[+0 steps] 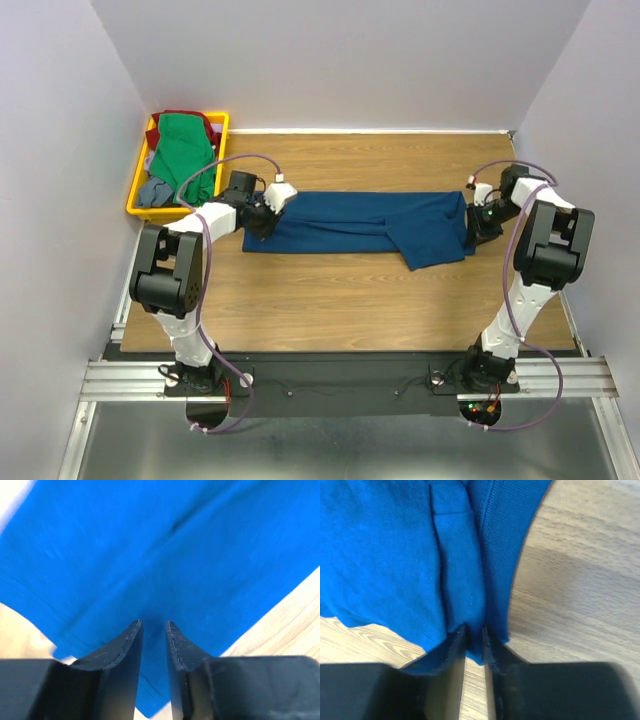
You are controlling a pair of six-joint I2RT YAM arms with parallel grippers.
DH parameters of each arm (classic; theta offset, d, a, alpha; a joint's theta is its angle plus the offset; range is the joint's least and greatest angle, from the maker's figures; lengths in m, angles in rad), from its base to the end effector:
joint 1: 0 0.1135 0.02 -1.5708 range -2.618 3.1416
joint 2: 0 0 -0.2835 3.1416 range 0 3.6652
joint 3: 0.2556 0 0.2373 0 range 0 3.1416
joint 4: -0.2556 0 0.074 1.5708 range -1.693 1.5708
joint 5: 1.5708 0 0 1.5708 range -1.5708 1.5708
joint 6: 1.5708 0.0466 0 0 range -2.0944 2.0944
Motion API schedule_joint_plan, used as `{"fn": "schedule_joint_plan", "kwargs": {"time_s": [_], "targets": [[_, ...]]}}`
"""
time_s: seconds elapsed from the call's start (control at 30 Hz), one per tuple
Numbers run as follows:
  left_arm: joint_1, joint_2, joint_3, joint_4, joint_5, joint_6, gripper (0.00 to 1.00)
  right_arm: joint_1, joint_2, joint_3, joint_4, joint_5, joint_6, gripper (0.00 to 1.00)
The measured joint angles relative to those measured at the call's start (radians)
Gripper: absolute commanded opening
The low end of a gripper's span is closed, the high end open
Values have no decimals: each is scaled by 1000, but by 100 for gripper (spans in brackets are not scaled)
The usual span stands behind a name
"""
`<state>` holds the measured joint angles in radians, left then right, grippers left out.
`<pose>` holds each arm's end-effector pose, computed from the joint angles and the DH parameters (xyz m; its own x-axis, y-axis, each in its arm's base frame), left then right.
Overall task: Fold and stack the t-shirts
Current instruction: Fold the tshirt
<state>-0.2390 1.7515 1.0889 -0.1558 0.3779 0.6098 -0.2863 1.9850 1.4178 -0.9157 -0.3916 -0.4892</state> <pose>0.3545 -0.1041 0.2128 -0.3151 0.6247 -0.7145 0.7874 0.5923 0.1706 0.3602 -0.0875 0.1837 -0.9511 -0.1728 -0.2561 -0.2470 0.9232 0.2943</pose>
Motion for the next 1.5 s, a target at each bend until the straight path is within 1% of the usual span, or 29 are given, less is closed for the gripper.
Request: {"fn": "schedule_joint_plan", "kwargs": {"time_s": [0.03, 0.07, 0.1, 0.17, 0.2, 0.3, 0.47, 0.5, 0.57, 0.6, 0.63, 0.7, 0.73, 0.83, 0.9, 0.97, 1.0, 1.1, 1.13, 1.23, 1.3, 1.43, 1.5], "targets": [[5, 5, -14, -6, -8, 10, 28, -4, 5, -3, 3, 5, 0, 6], [6, 6, -26, -8, -14, 20, 26, -8, 5, -4, 5, 11, 1, 2], [5, 11, -55, -17, -17, 39, 22, -12, 5, -5, 7, 19, 1, 1], [4, 12, -56, -16, -24, 45, 20, -19, 5, -7, 8, 30, 0, 1], [3, 11, -63, -10, -23, 55, 16, -22, 3, -9, 9, 39, 0, 1], [3, -14, -106, 26, -28, 80, 14, -22, -13, -30, 16, 63, -12, 1], [-6, -98, -208, 43, -27, 124, 14, -22, -102, -143, 26, 127, -64, 1], [-7, -114, -227, 43, -25, 131, 15, -22, -125, -169, 20, 140, -79, 5], [-8, -152, -261, 28, -18, 142, 18, -23, -151, -199, 11, 159, -97, 21], [-8, -172, -272, 3, -10, 146, 26, -23, -175, -221, 2, 167, -102, 35], [-8, -184, -278, -20, -3, 150, 29, -25, -187, -228, -8, 175, -111, 41], [-8, -207, -277, -87, 3, 158, 36, -33, -209, -224, -25, 179, -124, 45], [-8, -220, -276, -121, 9, 161, 42, -41, -221, -211, -42, 182, -127, 45], [-11, -274, -244, -230, 42, 177, 47, -69, -259, -148, -92, 157, -143, 44], [-36, -318, -201, -256, 68, 190, 48, -80, -285, -98, -129, 116, -151, 43], [-104, -363, -153, -239, 90, 197, 48, -81, -306, -69, -163, 69, -159, 43], [-162, -377, -126, -214, 101, 198, 48, -80, -315, -57, -194, 25, -167, 43], [-311, -367, -82, -122, 130, 191, 48, -79, -307, -70, -251, -55, -174, 43], [-377, -346, -64, -79, 138, 185, 49, -79, -294, -91, -263, -77, -175, 43], [-555, -247, -23, 39, 142, 167, 49, -79, -267, -179, -265, -114, -167, 44], [-658, -147, 11, 114, 141, 159, 49, -79, -257, -230, -268, -123, -155, 45], [-807, 67, 123, 221, 134, 147, 50, -79, -256, -266, -247, -135, -118, 46], [-852, 140, 154, 258, 131, 144, 51, -79, -256, -280, -225, -138, -103, 46]]}}
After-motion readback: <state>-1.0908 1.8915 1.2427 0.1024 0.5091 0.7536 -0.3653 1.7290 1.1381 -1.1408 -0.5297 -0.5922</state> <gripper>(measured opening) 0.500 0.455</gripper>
